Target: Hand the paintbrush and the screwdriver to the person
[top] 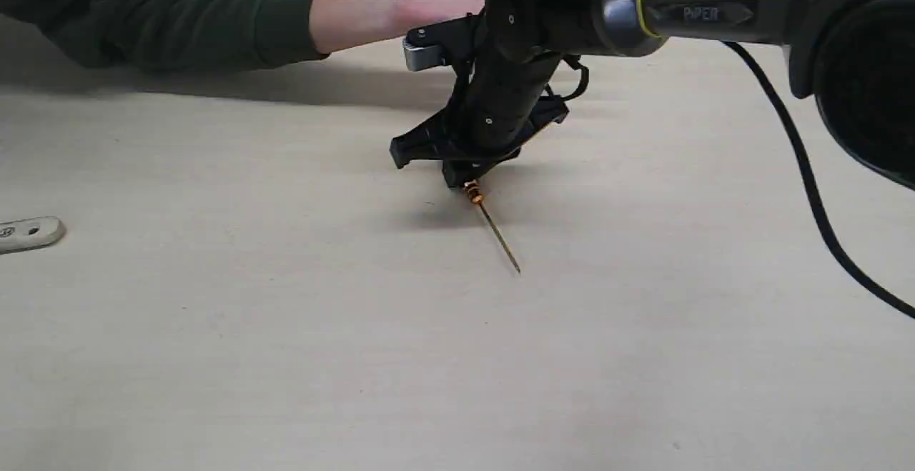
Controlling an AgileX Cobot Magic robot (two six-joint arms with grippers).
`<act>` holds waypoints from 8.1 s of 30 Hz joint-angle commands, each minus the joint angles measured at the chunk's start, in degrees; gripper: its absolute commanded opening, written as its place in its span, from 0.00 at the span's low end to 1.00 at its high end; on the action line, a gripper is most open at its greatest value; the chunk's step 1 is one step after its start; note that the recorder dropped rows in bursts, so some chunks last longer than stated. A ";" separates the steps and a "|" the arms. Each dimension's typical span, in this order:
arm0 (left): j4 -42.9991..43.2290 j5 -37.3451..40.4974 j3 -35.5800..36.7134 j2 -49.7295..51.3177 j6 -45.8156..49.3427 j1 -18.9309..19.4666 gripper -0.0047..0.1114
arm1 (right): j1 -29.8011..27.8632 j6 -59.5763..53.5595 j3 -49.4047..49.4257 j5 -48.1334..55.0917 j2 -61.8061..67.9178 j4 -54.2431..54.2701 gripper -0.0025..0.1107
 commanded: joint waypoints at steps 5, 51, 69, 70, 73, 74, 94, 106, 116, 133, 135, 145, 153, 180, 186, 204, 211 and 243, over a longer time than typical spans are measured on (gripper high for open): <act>-0.03 -0.63 0.12 -0.14 -0.12 -0.27 0.04 | 0.12 -8.33 0.12 1.27 -3.78 7.26 0.06; -0.27 -0.59 0.12 -0.14 -0.12 -0.27 0.04 | 0.60 10.16 -29.88 12.01 -0.31 -22.86 0.06; -0.12 -0.71 0.12 -0.14 -0.12 -0.27 0.04 | -3.95 13.34 -31.23 13.82 1.52 -17.24 0.56; -0.12 -0.71 0.12 -0.14 -0.12 -0.27 0.04 | -3.95 13.34 -31.23 13.57 1.41 -17.24 0.60; -0.12 -0.71 0.12 -0.14 -0.12 -0.27 0.04 | -3.95 13.34 -31.23 12.75 0.83 -16.72 0.62; -0.12 -0.71 0.12 -0.14 -0.12 -0.27 0.04 | -3.95 13.34 -31.23 12.59 0.57 -16.11 0.62; -0.27 -0.53 0.12 -0.14 -0.12 -0.27 0.04 | -3.28 9.05 -26.76 21.36 -11.92 -13.15 0.20; -0.27 -0.53 0.12 -0.14 -0.12 -0.27 0.04 | -1.86 9.92 0.00 10.23 -32.11 -14.68 0.06; -0.07 -0.62 0.12 -0.14 -0.12 -0.27 0.04 | -1.86 12.05 28.22 -5.09 -56.86 -14.49 0.06; -0.07 -0.62 0.12 -0.14 -0.12 -0.27 0.04 | -1.86 12.26 67.14 -29.31 -91.90 -12.54 0.06; -0.07 -0.62 0.12 -0.14 -0.12 -0.27 0.04 | -1.86 12.26 69.94 -32.39 -95.55 -11.76 0.06; -0.20 -0.45 0.12 -0.14 -0.12 -0.27 0.04 | -1.86 11.83 83.31 -49.04 -110.27 -11.93 0.06; -0.20 -0.61 0.12 -0.14 -0.12 -0.27 0.04 | -1.86 11.74 90.60 -54.64 -118.32 -15.25 0.06; -0.09 -0.62 0.12 -0.14 -0.12 -0.27 0.04 | -1.86 12.01 92.76 -36.83 -124.30 -5.69 0.06; -0.09 -0.62 0.12 -0.14 -0.12 -0.27 0.04 | -1.86 12.01 92.76 -36.51 -124.30 -5.69 0.06; -0.28 -0.51 0.12 -0.14 -0.12 -0.27 0.04 | -1.86 11.91 92.76 -36.11 -124.30 -11.84 0.06; -0.28 -0.51 0.12 -0.14 -0.12 -0.27 0.04 | -8.06 9.68 92.76 -30.18 -129.80 -11.84 0.06; -0.03 -0.61 0.12 -0.14 -0.12 -0.27 0.04 | -24.94 9.56 92.76 -22.61 -129.85 -14.32 0.06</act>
